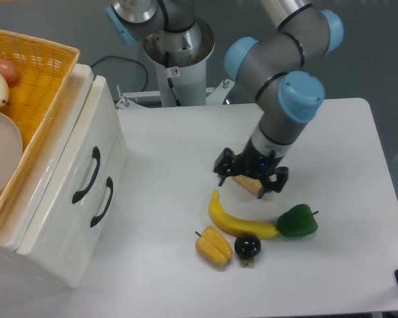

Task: Slide the top white drawer open
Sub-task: 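Move the gripper across the table toward the upper drawer's black handle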

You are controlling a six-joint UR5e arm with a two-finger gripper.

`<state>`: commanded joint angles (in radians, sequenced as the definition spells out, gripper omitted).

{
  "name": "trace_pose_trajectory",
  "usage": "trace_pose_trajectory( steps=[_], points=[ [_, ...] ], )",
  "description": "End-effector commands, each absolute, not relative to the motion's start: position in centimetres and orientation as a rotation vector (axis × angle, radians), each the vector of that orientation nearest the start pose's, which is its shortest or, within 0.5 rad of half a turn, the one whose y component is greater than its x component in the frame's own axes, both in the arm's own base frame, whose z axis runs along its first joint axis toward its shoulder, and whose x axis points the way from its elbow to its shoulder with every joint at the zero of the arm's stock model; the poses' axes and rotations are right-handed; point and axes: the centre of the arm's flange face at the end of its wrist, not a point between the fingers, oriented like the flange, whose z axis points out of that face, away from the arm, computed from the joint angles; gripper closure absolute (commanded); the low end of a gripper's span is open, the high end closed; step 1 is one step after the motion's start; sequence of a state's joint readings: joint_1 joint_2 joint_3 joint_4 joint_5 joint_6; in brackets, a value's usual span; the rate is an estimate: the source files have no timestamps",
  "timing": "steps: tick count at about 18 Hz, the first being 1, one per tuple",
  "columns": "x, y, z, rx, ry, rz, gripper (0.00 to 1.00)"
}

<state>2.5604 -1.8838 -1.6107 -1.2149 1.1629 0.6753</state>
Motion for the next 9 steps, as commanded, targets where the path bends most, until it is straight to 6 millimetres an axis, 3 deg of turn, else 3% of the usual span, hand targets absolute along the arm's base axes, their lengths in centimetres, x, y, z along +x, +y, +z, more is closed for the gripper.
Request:
trace_pose_trajectory(
  steps=[4, 9],
  points=[
    [-35.9, 50.8, 34.6, -2.780, -0.447, -0.440, 0.00],
    [-32.6, 51.6, 35.7, -2.796, -0.420, -0.525, 0.00]
  ],
)
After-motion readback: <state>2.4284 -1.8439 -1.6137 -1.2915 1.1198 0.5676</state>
